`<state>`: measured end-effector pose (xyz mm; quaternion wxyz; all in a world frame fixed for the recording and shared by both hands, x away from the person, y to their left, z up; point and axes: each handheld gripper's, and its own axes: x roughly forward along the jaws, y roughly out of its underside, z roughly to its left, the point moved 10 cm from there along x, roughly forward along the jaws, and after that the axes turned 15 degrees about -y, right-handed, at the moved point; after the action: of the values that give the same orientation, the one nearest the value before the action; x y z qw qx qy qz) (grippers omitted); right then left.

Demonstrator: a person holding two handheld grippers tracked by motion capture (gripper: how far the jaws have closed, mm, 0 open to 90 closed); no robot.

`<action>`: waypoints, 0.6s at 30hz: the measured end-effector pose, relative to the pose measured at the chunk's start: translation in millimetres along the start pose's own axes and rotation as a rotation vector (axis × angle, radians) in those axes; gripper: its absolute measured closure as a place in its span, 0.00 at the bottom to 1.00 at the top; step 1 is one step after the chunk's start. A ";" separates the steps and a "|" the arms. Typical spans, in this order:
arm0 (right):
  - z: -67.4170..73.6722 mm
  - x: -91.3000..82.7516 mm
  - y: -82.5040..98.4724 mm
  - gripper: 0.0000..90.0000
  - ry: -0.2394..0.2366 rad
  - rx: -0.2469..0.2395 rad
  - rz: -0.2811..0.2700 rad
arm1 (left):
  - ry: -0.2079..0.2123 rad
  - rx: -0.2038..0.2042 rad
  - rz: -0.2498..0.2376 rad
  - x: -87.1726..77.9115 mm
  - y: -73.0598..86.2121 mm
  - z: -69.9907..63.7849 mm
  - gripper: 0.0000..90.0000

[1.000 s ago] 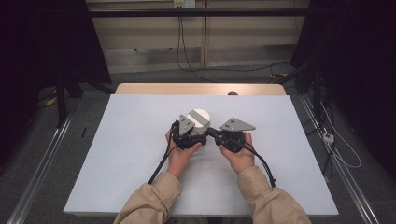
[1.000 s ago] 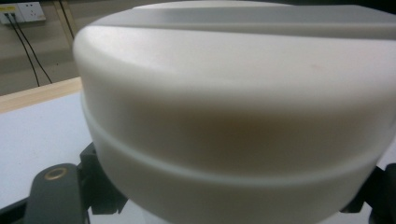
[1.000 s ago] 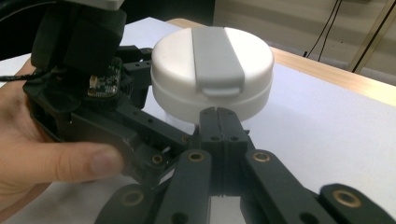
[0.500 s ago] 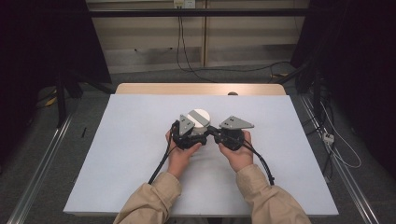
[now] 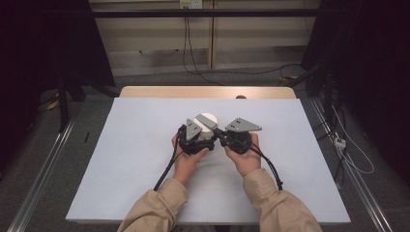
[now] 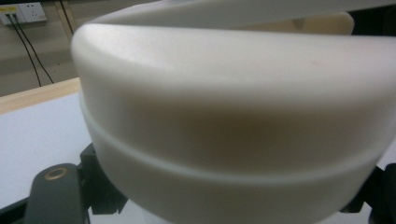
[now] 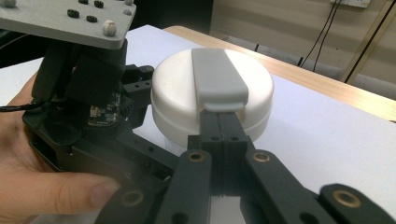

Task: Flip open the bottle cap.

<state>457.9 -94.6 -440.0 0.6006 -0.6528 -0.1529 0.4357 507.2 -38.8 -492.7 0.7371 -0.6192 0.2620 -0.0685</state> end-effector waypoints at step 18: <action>0.3 0.2 -4.7 1.00 -0.003 -0.004 -0.012 | 0.001 -0.001 0.001 0.2 0.0 -0.2 0.21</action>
<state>459.3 -93.2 -435.7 0.6015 -0.6525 -0.1589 0.4327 507.3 -39.1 -492.8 0.7368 -0.6192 0.2628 -0.0685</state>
